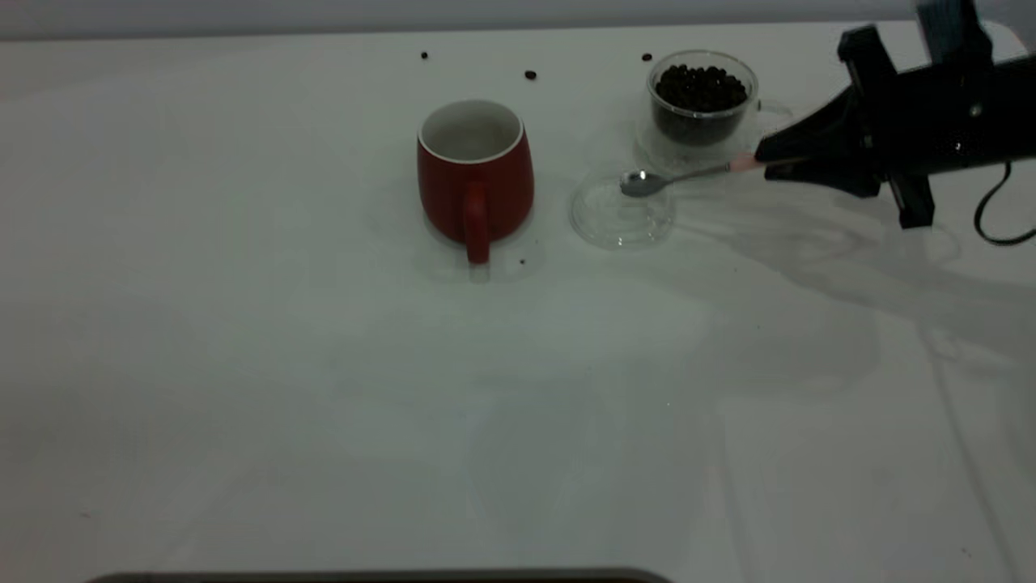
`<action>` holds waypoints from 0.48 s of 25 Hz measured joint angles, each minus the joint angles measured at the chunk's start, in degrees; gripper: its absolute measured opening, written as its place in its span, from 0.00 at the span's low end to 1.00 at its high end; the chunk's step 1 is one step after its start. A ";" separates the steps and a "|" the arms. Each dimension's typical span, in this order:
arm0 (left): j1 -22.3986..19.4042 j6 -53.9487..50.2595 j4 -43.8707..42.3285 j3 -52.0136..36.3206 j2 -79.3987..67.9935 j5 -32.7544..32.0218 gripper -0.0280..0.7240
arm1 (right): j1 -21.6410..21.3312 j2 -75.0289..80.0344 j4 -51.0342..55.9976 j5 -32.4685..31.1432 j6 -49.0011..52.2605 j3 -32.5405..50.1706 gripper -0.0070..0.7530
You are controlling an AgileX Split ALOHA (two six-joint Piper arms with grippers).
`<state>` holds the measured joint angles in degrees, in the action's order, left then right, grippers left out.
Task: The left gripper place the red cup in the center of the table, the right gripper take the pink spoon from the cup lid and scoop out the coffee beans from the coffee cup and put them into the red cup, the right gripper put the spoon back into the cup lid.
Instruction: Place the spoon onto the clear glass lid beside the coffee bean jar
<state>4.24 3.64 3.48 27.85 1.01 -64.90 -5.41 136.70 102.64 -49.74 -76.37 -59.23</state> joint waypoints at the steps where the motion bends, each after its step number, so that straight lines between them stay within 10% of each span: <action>1: 0.00 0.00 0.00 0.00 0.00 0.00 0.82 | -0.06 0.87 0.00 0.00 -0.29 -0.72 0.15; 12: 0.00 0.00 0.00 0.00 0.00 0.00 0.82 | -0.10 7.77 0.00 -2.84 -3.13 -8.02 0.15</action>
<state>4.24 3.64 3.48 27.85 1.01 -64.90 -5.52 144.47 102.64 -52.58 -79.49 -67.25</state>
